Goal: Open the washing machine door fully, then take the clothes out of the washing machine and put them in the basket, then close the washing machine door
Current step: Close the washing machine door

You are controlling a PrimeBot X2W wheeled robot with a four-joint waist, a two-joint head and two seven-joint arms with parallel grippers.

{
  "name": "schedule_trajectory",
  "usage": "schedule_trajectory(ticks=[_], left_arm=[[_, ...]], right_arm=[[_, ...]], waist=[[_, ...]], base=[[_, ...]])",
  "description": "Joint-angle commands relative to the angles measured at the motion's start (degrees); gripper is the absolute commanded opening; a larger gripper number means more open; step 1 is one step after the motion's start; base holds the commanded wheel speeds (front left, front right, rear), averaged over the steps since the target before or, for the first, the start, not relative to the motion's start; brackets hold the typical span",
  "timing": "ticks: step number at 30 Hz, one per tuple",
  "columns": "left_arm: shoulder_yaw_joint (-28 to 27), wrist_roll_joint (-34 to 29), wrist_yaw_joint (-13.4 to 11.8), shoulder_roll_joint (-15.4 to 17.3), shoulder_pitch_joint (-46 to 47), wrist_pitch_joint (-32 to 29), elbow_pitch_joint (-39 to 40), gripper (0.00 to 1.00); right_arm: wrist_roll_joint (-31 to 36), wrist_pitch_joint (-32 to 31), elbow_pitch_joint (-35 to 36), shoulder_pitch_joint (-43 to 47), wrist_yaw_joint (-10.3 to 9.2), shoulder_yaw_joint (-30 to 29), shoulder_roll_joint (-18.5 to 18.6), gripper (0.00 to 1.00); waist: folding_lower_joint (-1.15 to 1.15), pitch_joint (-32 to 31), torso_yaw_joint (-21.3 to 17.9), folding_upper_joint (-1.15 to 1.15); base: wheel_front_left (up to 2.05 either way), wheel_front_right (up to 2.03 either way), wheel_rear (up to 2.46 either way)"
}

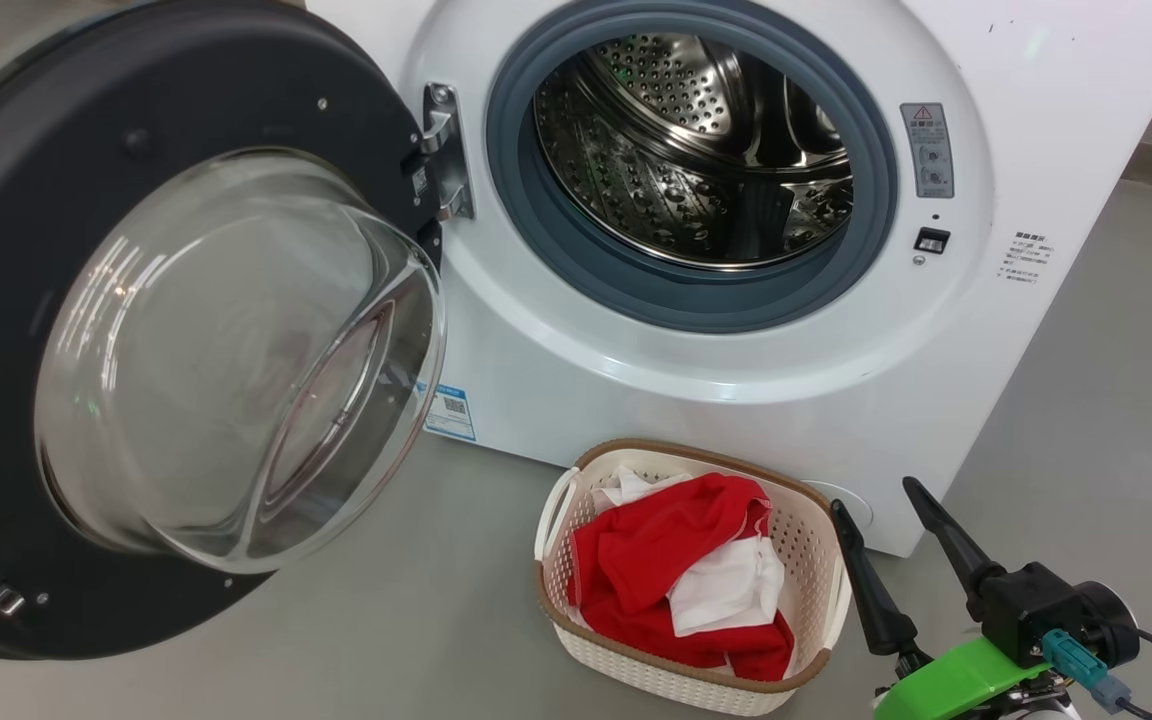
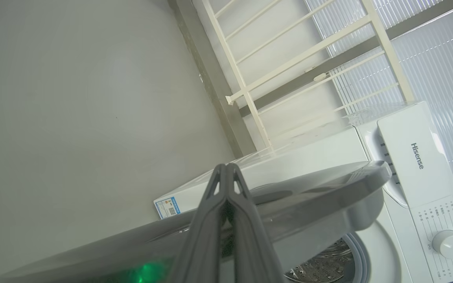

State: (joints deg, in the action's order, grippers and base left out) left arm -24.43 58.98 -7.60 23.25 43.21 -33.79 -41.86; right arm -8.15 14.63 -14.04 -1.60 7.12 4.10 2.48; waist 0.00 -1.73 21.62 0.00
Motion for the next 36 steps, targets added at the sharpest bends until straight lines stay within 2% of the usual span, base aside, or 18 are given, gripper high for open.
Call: schedule_trajectory(ticks=[1,6,17,30,36], left_arm=[[-1.13,0.89,0.6,1.83,-0.69,-1.14,2.01,0.0],[-3.14,4.13,0.83,-0.18,-2.35,-3.03,4.96,0.0],[-4.5,8.1,-1.01,-3.96,-9.16,-9.04,17.17,0.0],[-5.66,12.67,-5.19,-12.03,-16.96,-12.82,35.01,0.0],[-5.21,13.9,-6.33,-15.52,-20.19,-13.75,41.72,0.0]], right_arm=[[-0.08,0.37,1.64,-1.02,0.36,1.29,0.4,1.0],[-0.44,0.37,1.53,-0.91,0.36,1.44,0.4,1.0],[-1.82,0.37,1.49,-0.52,0.36,1.58,0.4,1.0],[-4.25,0.37,1.01,-0.89,0.36,1.44,0.4,1.0],[-4.5,0.37,0.76,-1.45,0.36,1.91,0.4,1.0]], waist=[[0.0,0.06,0.07,0.0],[0.0,-0.1,0.3,0.0],[0.0,-0.73,1.01,0.0],[0.0,-0.37,0.99,0.0],[0.0,-0.07,0.41,0.0]], base=[[0.0,0.0,0.0],[0.0,0.0,0.0],[0.0,0.0,0.0],[0.0,0.0,0.0],[0.0,0.0,0.0]])
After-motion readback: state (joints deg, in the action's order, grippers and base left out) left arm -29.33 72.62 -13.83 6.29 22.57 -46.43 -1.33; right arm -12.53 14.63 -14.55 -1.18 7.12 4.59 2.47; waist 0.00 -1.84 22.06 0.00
